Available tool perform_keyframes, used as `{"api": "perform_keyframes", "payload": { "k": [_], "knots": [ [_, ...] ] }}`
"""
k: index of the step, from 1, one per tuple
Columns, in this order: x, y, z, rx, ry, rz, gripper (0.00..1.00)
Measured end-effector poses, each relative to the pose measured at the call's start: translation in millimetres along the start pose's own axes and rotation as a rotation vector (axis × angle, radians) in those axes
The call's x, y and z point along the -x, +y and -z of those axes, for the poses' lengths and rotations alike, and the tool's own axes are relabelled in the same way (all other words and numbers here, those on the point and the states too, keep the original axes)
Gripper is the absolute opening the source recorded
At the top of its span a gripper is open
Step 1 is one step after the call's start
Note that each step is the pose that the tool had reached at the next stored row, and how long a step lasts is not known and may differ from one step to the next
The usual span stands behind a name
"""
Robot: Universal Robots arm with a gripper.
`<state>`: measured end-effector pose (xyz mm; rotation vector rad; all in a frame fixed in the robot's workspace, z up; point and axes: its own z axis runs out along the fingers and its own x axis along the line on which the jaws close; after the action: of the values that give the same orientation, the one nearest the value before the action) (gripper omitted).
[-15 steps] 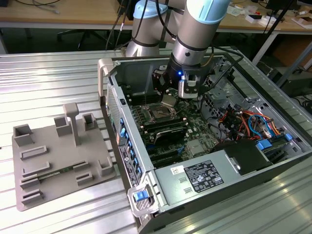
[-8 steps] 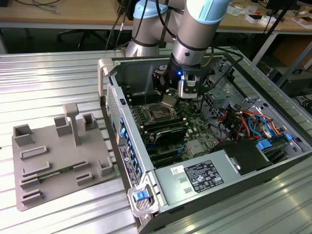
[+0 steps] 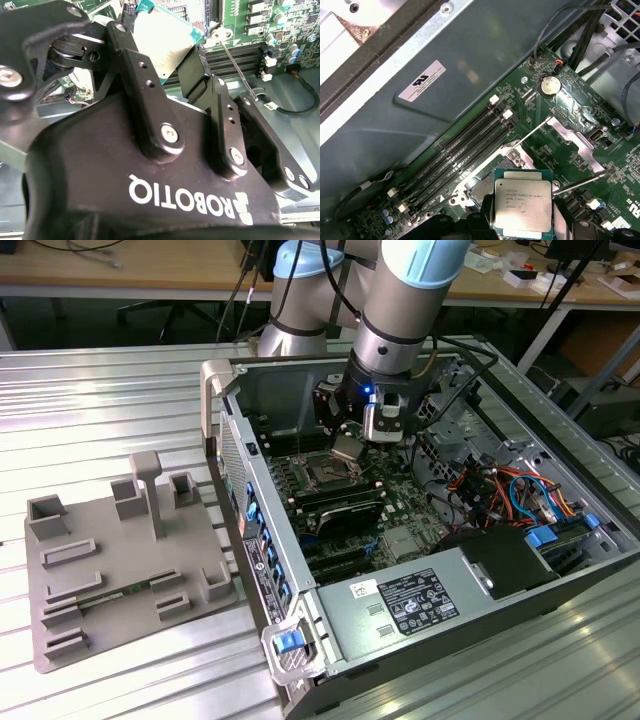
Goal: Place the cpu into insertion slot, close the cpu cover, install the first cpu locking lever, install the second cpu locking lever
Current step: 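Place the cpu into insertion slot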
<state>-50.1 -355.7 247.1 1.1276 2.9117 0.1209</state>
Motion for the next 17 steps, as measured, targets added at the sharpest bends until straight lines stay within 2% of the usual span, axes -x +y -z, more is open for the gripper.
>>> {"api": "perform_keyframes", "payload": {
  "k": [13,17],
  "knots": [
    [0.0,0.0,-0.3,-0.0123,-0.0149,-0.041,0.55],
    [0.0,0.0,-0.3,-0.0142,-0.0173,-0.049,0.55]
  ]
}}
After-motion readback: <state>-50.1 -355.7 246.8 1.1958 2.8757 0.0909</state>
